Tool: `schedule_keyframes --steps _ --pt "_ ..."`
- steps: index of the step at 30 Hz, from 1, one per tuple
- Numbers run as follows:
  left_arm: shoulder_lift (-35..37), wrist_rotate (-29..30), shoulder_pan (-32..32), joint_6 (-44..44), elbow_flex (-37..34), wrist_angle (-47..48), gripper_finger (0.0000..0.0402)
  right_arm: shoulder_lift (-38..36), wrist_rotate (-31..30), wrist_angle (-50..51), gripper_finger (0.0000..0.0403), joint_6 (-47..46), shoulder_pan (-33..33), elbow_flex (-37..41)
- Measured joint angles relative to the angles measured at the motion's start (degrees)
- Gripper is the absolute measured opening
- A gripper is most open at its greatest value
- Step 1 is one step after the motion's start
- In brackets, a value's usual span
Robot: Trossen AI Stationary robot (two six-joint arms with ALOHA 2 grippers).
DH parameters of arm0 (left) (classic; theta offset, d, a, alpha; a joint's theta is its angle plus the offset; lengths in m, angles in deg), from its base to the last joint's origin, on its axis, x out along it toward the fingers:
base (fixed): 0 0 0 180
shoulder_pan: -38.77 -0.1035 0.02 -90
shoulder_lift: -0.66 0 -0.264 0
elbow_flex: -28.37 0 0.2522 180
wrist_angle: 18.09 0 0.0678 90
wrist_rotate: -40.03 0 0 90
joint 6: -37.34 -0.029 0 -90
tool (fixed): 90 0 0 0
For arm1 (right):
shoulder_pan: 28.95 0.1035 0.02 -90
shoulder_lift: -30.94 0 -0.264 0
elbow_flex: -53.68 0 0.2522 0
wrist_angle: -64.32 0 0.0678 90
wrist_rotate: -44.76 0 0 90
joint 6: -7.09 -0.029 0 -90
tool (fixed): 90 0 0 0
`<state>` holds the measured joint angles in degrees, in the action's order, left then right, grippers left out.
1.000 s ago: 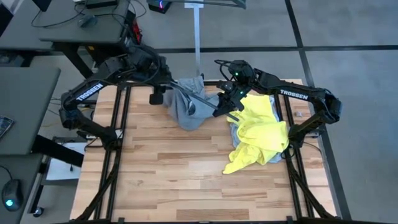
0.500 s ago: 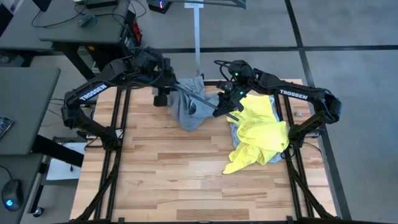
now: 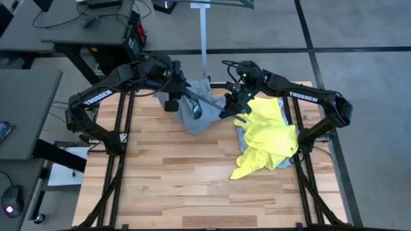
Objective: Hang clothes
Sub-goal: Hang the gray shirt on the black hanger
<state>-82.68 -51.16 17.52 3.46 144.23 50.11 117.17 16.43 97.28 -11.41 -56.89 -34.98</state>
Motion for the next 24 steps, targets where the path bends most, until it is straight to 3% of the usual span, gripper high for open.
schedule_keyframes --steps 6,12,18,24 --pt "-0.2 -0.2 -1.2 3.0 6.7 6.2 0.0117 -0.2 0.9 -0.8 0.0059 0.6 -0.1 -0.2" --pt "0.3 -1.7 -4.8 6.6 9.2 12.6 0.0154 0.2 0.8 0.1 0.0059 -2.0 -0.4 0.2" --pt "0.2 -2.9 -6.6 2.7 9.2 16.7 0.0179 0.0 1.3 0.5 0.0059 -1.2 -0.8 0.2" --pt "0.2 2.5 -9.4 -2.3 9.1 21.8 0.0180 0.0 1.3 0.3 0.0059 -1.1 -0.8 0.2"
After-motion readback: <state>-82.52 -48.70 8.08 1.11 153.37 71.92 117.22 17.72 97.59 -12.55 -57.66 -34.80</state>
